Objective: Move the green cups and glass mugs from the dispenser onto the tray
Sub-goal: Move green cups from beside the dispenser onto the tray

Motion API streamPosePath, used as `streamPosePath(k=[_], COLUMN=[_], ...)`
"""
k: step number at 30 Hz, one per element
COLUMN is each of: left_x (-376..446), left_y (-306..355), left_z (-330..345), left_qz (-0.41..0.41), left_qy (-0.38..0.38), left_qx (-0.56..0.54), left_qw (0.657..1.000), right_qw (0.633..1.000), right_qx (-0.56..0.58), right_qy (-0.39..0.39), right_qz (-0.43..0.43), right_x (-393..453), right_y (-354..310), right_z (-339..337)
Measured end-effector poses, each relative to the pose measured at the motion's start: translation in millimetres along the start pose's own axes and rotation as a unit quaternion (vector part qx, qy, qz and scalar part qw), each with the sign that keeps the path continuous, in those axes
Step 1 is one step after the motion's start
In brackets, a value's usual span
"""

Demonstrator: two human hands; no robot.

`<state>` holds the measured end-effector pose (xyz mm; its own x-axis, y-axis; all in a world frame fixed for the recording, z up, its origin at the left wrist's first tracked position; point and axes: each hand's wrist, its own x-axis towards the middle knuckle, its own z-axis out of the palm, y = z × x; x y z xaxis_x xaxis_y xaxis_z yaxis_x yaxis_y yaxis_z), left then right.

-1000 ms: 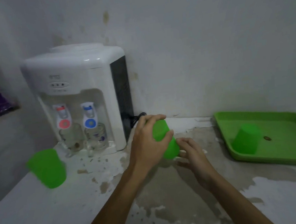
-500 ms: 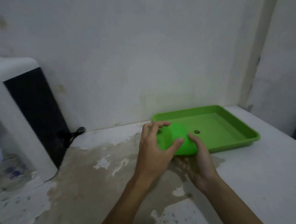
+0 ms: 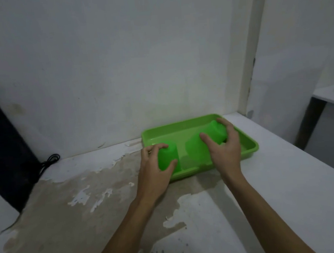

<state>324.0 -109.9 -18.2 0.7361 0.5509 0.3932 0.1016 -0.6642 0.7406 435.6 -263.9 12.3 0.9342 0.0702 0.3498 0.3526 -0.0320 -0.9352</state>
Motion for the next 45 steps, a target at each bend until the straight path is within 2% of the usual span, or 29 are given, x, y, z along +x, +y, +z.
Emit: streamPosePath(k=[4, 11, 26, 37, 40, 43, 45], left_x=[0.4, -3.3, -7.4, -9.6, -10.5, -15.4, -21.6], left_y=[-2.1, -9.0, -11.2, -9.7, -9.6, -12.3, -13.9], left_z=[6.1, 14.7, 17.7, 17.2, 14.0, 3.2, -9.9], left_qz=[0.006, 0.026, 0.020, 0.016, 0.004, 0.008, 0.023], left_qy=[0.000, 0.013, 0.015, 0.011, 0.019, 0.018, 0.029], left_qx=[0.049, 0.092, 0.092, 0.088, 0.038, -0.025, -0.033], left_qw=[0.999, 0.995, 0.995, 0.996, 0.999, 1.000, 0.999], right_qw=[0.992, 0.967, 0.931, 0.916, 0.911, 0.925, 0.936], right_qx=[-0.103, -0.213, -0.318, -0.350, -0.362, -0.305, -0.253], right_qy=[-0.045, -0.113, -0.136, -0.166, -0.132, -0.090, -0.102], right_qz=[-0.059, -0.079, -0.114, -0.107, -0.149, -0.208, -0.224], right_x=[8.9, 10.9, 15.4, 15.0, 9.8, 1.3, -6.4], right_y=[9.8, 31.5, 44.4, 35.6, 24.3, 4.7, -10.3], right_z=[12.6, 23.3, 21.1, 18.0, 14.0, 10.7, 11.9])
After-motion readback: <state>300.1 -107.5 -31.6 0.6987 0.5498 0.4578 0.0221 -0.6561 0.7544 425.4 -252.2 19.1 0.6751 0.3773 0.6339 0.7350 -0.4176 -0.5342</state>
